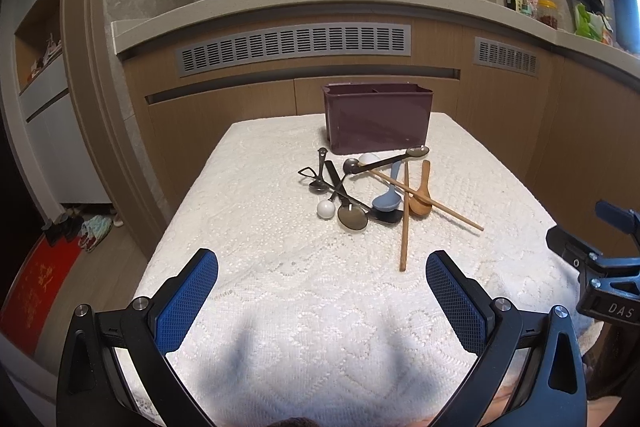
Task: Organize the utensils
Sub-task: 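Grasp the brown translucent spoon with the left tool while the right tool grasps a wooden chopstick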
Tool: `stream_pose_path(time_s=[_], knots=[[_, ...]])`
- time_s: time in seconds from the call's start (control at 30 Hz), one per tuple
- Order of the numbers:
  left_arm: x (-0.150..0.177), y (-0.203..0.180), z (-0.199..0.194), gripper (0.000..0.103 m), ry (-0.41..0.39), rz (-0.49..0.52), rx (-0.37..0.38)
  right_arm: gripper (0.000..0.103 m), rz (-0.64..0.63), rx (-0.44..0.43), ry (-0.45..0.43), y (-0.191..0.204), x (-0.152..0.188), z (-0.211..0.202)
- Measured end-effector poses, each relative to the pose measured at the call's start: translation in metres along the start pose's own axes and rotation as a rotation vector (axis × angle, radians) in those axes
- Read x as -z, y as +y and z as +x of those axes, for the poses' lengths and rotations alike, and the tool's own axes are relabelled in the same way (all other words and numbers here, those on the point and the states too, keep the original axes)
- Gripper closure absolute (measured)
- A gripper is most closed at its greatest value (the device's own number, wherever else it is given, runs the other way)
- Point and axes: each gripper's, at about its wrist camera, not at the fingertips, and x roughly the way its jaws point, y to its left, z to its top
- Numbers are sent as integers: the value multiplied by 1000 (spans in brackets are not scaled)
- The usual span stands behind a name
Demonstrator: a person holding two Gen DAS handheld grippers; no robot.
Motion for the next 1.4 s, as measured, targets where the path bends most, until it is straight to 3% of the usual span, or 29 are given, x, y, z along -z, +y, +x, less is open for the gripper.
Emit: stream_pose_path(time_s=[0.23,0.3,0.4,0.6,0.77,0.83,0.9,1.0,1.03,1.13,1.2,1.27,1.4], knots=[[-27,12,29,0,23,-67,105,0,-81,29,-22,3,-28,20],[-37,14,41,0,21,-75,101,0,-104,19,-19,4,-35,29],[-51,18,61,0,32,-54,86,0,-137,3,18,7,-45,50],[-71,33,104,0,86,-67,136,0,-175,-18,95,12,-62,96],[-95,34,141,0,117,-95,227,0,-233,30,171,8,-65,138],[-103,22,156,0,122,-45,262,0,-210,32,195,-5,-67,149],[-112,-5,179,0,167,71,298,0,-163,16,222,-21,-69,155],[-120,-41,198,0,209,170,409,0,-79,10,217,-51,-71,153],[-124,-59,207,0,228,218,482,1,-59,22,208,-59,-71,150],[-132,-93,232,0,274,280,536,4,-26,56,195,-76,-69,146],[-136,-107,244,6,293,311,533,14,-18,48,199,-81,-66,146],[-142,-117,259,29,317,336,515,27,-18,32,208,-85,-63,147],[-145,-130,288,37,395,364,497,33,-15,2,223,-87,-55,153]])
